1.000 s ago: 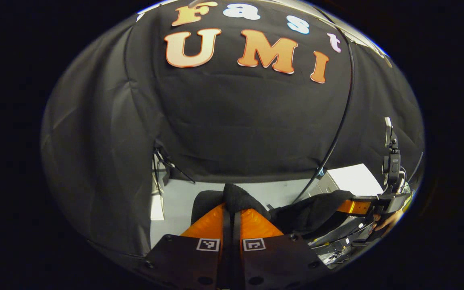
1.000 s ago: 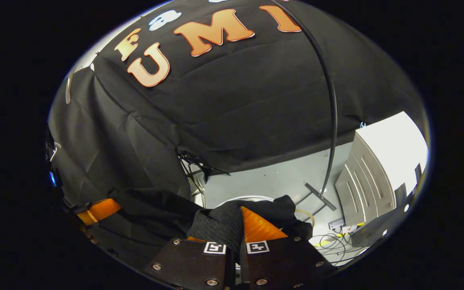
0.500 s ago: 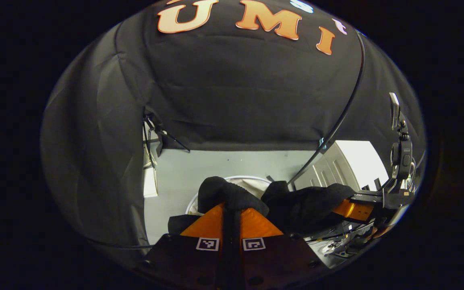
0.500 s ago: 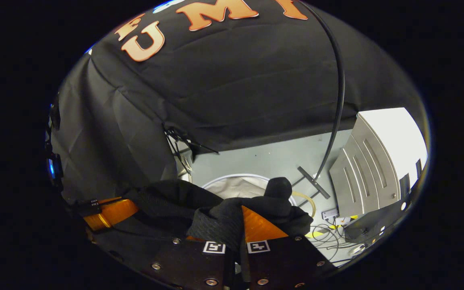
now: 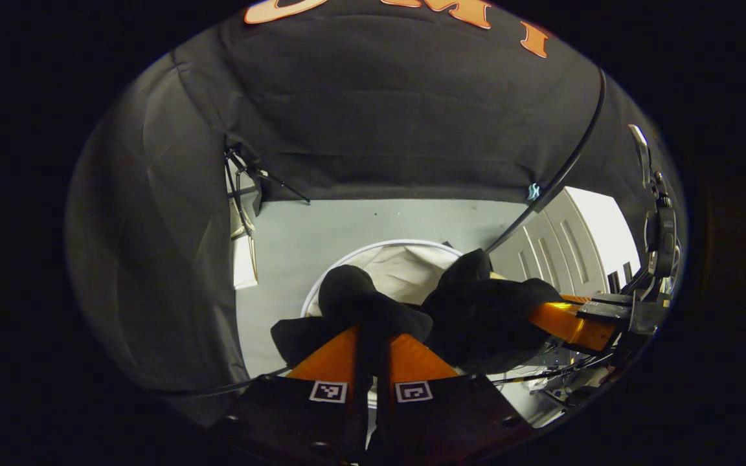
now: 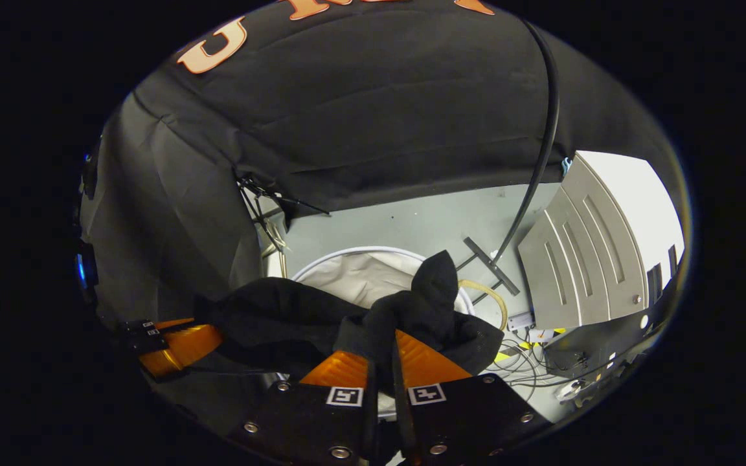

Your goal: Grasp the clothes on the hanger with both hands and then place them into the laundry hamper below.

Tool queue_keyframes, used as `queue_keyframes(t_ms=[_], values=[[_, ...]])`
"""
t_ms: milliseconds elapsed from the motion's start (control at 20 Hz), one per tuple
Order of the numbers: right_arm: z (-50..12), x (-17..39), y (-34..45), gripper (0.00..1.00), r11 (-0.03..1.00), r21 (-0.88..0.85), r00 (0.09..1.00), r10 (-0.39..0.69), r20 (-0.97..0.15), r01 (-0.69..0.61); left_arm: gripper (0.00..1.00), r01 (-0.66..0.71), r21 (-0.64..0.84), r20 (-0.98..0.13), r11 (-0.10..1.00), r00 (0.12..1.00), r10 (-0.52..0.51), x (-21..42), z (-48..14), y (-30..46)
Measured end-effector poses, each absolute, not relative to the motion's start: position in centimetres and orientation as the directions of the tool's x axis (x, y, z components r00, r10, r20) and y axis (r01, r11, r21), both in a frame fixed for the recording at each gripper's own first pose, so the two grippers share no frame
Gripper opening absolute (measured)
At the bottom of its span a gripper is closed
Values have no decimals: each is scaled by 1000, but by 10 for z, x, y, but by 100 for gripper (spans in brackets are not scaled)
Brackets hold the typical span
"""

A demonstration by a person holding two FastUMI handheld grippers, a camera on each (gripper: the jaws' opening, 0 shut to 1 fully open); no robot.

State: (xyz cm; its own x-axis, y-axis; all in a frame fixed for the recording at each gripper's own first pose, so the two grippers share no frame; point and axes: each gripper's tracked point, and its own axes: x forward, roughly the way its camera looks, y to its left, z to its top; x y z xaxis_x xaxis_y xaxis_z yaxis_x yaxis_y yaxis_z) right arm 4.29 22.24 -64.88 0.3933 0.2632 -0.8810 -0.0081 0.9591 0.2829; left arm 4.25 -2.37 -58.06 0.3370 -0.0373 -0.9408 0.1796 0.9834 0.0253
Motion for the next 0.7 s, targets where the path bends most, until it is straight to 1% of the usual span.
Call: queue_keyframes(t_ms=[50,100,150,200,250,300,350,400,450,500,550,600,650,700], values=[[-651,42,222,13,961,278,387,259,-885,-7,13,173,28,-945,985,326,-31,41,-583,-23],[-652,43,222,19,961,278,385,258,-886,-6,15,168,21,-949,985,312,-33,39,-586,-22],[-652,44,221,21,960,278,386,258,-886,-3,16,165,10,-954,986,298,-40,36,-589,-23],[-653,47,217,26,962,274,384,253,-888,-1,16,162,13,-956,987,292,-35,35,-590,-21],[-654,47,214,28,963,270,383,250,-889,-1,18,162,24,-954,987,298,-26,36,-590,-18],[-654,49,212,36,965,264,383,244,-891,0,20,160,46,-951,986,309,-5,39,-589,-13],[-653,50,208,32,967,256,380,238,-894,-3,14,155,48,-949,987,316,-4,43,-585,-11],[-652,49,204,53,969,249,382,231,-895,-1,31,148,44,-948,988,319,-6,45,-584,-12],[-649,50,201,53,970,242,387,225,-894,-4,48,141,35,-947,989,322,-13,47,-583,-15],[-647,51,196,67,972,233,390,217,-895,-6,65,131,36,-946,991,325,-8,47,-582,-16],[-645,50,192,82,974,226,390,212,-896,-12,73,120,44,-944,992,330,2,47,-583,-15],[-641,49,188,88,976,219,393,208,-896,-19,80,113,48,-944,992,331,8,46,-583,-14],[-637,48,183,91,976,215,397,206,-894,-22,88,106,53,-944,993,329,15,45,-583,-13],[-632,47,180,94,976,218,401,208,-892,-21,89,99,67,-945,993,327,31,42,-580,-10]])
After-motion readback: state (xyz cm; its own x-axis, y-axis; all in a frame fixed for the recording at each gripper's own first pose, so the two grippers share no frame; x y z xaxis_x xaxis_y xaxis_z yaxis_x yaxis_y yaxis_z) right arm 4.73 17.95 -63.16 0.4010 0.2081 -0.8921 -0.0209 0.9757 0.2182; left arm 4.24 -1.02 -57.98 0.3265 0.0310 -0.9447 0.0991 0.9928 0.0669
